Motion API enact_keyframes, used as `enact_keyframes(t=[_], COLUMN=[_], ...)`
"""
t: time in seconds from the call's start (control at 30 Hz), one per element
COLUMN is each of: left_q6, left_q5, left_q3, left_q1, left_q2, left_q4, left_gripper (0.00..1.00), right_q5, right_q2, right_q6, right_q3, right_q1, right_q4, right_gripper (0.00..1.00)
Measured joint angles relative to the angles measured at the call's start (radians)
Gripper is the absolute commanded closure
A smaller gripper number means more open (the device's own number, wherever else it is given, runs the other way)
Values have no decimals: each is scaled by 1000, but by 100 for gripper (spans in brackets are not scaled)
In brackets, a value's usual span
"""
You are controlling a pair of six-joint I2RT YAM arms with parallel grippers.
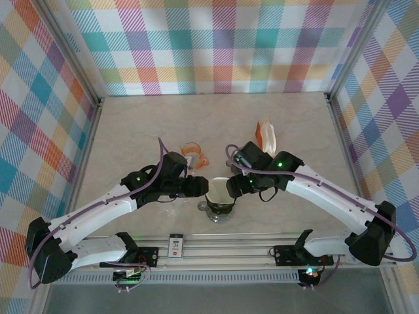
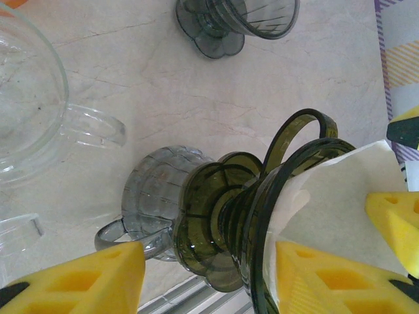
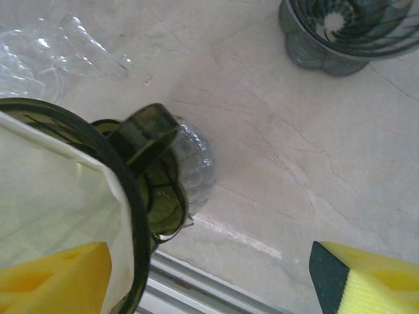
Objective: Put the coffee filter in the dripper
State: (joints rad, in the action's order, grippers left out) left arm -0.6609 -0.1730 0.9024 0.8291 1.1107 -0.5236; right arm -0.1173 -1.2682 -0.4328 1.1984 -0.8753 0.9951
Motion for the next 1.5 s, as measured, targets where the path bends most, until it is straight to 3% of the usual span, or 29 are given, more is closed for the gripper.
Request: enact_keyframes(t=[0.57, 1.5], left_q6=[-1, -12], left_q5=[0, -2], left_q3=[0, -2], left_q1=[0, 0], left_q2=[0, 0], left_q4=[0, 19], left_gripper=[46, 44], right_q5=[57, 8], right_q2=[-164, -232], right_q6=[73, 75], right_q3=[38, -28], right_q1=[-38, -49], right_q4=[-64, -114], right_gripper=[14, 14])
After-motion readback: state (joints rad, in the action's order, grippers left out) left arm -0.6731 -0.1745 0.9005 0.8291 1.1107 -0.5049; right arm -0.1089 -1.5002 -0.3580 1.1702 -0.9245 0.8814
